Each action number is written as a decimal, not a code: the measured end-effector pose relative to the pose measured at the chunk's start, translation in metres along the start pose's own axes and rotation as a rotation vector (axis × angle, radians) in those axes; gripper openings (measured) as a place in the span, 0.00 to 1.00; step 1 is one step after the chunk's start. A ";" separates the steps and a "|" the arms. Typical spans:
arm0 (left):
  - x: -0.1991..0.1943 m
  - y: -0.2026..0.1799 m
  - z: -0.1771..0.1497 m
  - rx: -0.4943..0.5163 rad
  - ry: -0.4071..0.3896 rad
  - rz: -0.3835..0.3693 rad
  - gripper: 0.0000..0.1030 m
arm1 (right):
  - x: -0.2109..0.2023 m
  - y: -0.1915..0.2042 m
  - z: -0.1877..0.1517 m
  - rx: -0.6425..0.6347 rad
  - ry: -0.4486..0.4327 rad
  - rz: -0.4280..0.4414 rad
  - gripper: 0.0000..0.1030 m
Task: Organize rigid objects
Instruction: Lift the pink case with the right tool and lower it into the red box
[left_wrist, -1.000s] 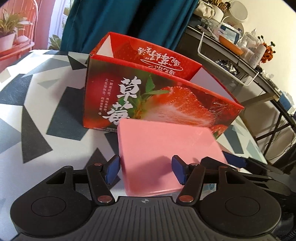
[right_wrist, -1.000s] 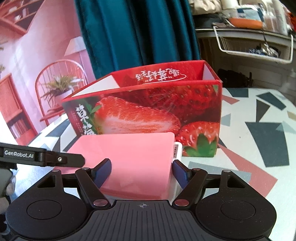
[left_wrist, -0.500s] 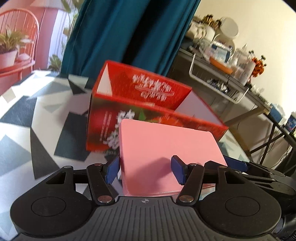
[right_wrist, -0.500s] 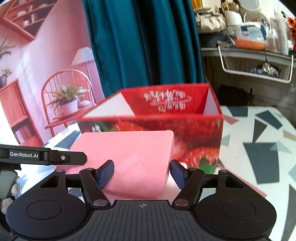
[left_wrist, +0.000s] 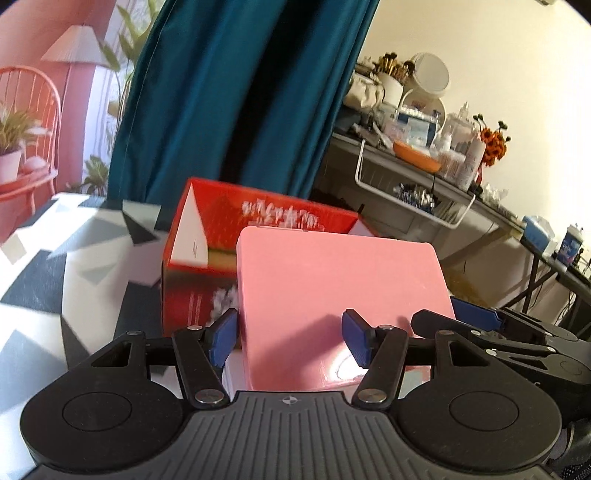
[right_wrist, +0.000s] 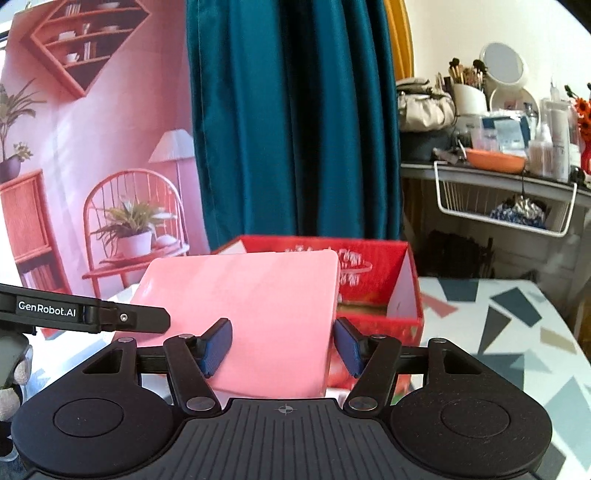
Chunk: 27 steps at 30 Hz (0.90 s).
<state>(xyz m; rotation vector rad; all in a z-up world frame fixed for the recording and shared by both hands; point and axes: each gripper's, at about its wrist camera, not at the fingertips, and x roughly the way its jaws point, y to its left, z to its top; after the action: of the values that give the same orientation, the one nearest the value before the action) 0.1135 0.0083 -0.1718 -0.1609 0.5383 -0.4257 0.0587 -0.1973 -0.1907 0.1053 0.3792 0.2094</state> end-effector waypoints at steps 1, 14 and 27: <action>0.001 0.000 0.007 0.000 -0.015 -0.001 0.61 | 0.002 -0.002 0.006 0.003 -0.009 0.004 0.56; 0.102 0.014 0.086 0.016 0.095 -0.022 0.64 | 0.106 -0.057 0.076 0.047 0.010 0.006 0.57; 0.169 0.034 0.064 0.106 0.302 0.067 0.64 | 0.189 -0.072 0.042 0.124 0.311 -0.023 0.57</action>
<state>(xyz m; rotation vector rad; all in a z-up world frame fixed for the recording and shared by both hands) 0.2901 -0.0323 -0.2044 0.0248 0.8140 -0.4146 0.2596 -0.2280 -0.2299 0.1912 0.7026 0.1791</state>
